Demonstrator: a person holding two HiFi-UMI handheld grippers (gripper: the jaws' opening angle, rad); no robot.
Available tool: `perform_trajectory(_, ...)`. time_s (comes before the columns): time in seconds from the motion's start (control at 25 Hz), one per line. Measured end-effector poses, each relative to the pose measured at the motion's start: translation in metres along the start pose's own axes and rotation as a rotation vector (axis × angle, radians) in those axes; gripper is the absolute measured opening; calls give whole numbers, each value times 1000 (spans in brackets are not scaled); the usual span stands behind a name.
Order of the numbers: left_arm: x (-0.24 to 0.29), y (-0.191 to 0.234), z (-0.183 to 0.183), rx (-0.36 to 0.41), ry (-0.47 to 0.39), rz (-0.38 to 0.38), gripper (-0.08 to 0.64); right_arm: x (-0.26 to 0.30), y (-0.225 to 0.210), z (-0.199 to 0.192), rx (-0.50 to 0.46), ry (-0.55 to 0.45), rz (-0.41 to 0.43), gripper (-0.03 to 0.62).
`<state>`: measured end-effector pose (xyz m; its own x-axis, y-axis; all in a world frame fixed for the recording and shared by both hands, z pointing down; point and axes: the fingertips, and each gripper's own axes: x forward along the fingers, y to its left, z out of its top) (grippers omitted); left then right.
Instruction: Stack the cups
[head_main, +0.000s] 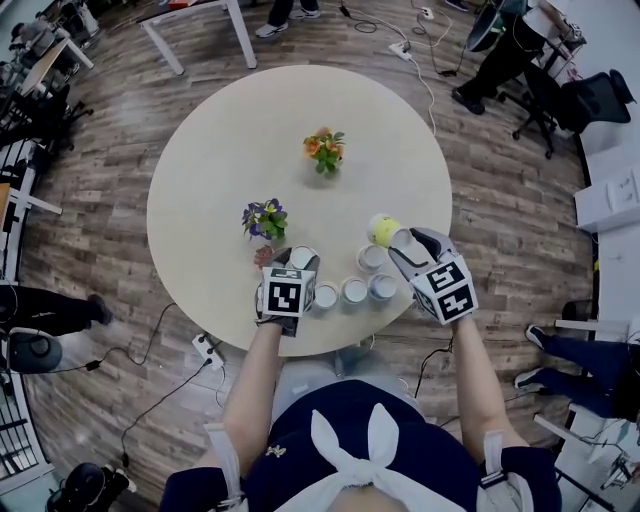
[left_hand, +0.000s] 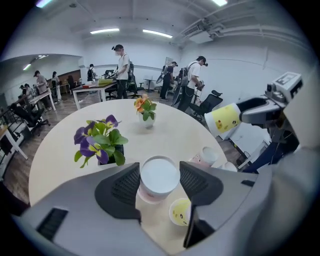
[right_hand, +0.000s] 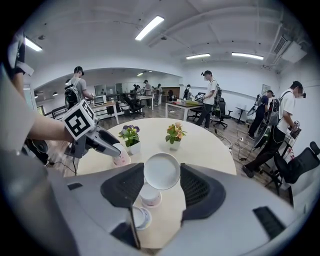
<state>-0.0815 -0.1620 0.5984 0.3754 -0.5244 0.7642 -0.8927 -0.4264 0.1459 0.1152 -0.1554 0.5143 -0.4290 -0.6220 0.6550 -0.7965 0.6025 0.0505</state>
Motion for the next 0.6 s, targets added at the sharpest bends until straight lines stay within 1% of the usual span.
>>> perform_trajectory(0.2, -34, -4, 21, 2, -88, -4, 262, -10, 4, -2, 2, -10, -3, 233)
perform_trajectory(0.36, -59, -13, 31, -20, -150, -9, 262, -21, 6, -2, 18, -35, -8, 233)
perform_trajectory(0.48, -76, -23, 34, -27, -174, -26, 261, -29, 8, -2, 34, -51, -1, 233)
perform_trajectory(0.6, -91, -29, 31, -1, -178, -25, 261, -36, 11, -4, 46, -56, 11, 233)
